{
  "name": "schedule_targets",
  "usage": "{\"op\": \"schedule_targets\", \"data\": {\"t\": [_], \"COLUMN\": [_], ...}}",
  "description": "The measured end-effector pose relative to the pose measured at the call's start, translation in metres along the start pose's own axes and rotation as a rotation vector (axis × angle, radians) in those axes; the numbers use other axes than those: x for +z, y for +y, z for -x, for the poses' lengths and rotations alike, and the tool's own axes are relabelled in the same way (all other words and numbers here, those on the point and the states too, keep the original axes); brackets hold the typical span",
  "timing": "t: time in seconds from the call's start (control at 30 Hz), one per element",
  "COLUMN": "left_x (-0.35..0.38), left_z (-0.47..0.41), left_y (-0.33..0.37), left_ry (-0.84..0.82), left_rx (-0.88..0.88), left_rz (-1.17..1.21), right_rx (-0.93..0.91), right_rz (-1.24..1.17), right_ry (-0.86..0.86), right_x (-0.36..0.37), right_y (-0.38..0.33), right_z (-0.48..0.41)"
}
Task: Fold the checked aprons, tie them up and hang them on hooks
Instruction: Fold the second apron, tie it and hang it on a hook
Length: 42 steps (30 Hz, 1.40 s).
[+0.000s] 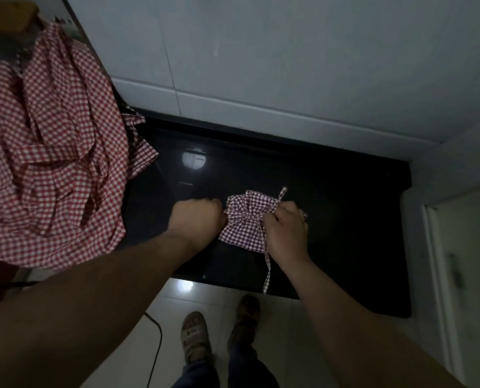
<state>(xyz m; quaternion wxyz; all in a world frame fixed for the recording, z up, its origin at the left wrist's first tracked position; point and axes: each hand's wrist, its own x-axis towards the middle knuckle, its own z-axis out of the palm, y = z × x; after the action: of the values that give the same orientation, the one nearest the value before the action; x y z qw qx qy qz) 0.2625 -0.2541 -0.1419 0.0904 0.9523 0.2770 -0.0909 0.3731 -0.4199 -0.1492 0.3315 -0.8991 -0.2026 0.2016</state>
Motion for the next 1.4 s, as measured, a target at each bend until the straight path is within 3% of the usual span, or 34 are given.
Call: {"op": "schedule_targets", "data": {"t": [0.17, 0.57, 0.73, 0.9, 1.0, 1.1, 1.2, 1.4], "left_x": [-0.001, 0.012, 0.002, 0.009, 0.014, 0.010, 0.007, 0.007], "left_z": [0.001, 0.001, 0.000, 0.012, 0.017, 0.013, 0.002, -0.011], "left_y": [-0.008, -0.011, -0.014, -0.012, -0.005, 0.004, 0.010, 0.007], "left_ry": [-0.071, -0.033, -0.169, -0.133, -0.071, -0.022, 0.005, 0.067], "left_rx": [-0.126, -0.106, -0.165, -0.286, -0.319, -0.391, -0.410, -0.398], "left_rz": [0.221, 0.118, 0.408, 0.996, 1.068, 1.132, 1.138, 1.087], "right_rx": [-0.011, 0.145, 0.021, 0.023, -0.268, -0.514, -0.460, -0.353], "right_rz": [0.018, -0.328, -0.101, 0.008, 0.267, 0.446, 0.519, 0.544], "right_ry": [-0.008, 0.056, -0.114, 0.187, 0.263, 0.090, -0.089, -0.155], "right_x": [-0.002, 0.002, -0.020, -0.056, -0.054, -0.036, -0.015, -0.004], "right_y": [-0.001, 0.001, 0.008, -0.004, -0.014, -0.015, -0.005, 0.008], "right_z": [-0.001, -0.004, -0.014, -0.018, -0.007, 0.004, 0.009, 0.003]}}
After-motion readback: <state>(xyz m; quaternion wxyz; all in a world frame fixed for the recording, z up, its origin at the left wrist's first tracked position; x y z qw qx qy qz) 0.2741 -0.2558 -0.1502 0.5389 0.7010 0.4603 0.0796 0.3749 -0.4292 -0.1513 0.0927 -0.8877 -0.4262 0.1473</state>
